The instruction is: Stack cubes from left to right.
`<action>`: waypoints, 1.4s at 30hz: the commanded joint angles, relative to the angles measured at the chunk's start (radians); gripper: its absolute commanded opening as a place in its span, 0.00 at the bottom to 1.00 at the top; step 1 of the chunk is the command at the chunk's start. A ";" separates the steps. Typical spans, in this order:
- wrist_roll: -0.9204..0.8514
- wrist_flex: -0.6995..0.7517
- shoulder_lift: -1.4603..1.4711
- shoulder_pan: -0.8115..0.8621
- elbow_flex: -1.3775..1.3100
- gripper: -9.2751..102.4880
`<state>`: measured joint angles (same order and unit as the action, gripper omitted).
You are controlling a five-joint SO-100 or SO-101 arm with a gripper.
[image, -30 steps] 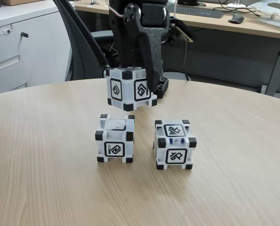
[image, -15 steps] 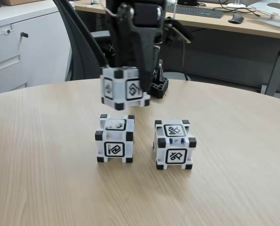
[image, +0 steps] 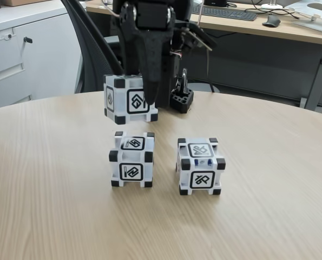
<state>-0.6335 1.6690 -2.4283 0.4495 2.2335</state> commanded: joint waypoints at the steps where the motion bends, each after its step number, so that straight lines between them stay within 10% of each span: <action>1: 0.012 -0.012 -0.008 -0.003 -0.040 0.08; 34: 0.063 -0.147 0.155 -0.005 -0.041 0.08; 42: 0.025 -0.169 0.155 -0.005 -0.040 0.25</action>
<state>-0.5998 1.5125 -2.2734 0.4495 2.2335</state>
